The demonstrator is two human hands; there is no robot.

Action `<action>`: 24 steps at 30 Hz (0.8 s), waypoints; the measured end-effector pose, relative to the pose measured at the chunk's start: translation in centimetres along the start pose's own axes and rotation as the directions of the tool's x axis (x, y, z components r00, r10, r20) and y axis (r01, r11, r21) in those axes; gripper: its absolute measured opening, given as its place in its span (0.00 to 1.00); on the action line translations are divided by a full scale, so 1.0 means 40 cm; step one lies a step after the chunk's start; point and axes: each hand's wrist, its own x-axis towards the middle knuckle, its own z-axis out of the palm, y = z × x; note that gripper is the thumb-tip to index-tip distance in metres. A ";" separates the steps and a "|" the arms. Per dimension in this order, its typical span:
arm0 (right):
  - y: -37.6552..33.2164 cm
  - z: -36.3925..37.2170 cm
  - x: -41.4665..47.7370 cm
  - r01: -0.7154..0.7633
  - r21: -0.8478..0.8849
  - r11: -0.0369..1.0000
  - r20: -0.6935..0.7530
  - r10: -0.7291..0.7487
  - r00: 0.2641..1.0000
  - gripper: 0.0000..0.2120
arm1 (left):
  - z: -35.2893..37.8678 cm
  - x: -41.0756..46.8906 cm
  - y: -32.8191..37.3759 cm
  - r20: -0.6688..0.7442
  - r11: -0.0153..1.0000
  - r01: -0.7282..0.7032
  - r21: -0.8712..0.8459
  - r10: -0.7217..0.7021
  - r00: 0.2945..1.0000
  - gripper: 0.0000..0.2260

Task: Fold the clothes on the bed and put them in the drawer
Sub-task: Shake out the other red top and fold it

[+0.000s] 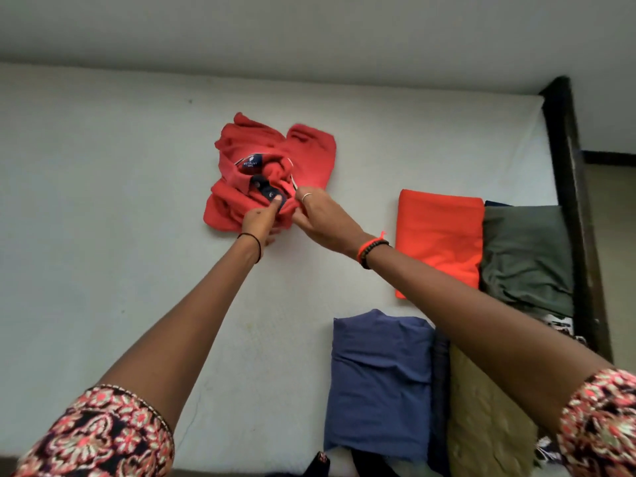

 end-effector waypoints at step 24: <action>-0.512 -0.857 -0.216 -0.185 0.186 0.965 0.168 0.154 0.974 0.14 | -0.179 -0.784 0.582 0.119 0.840 -0.376 -0.390 0.451 0.884 0.07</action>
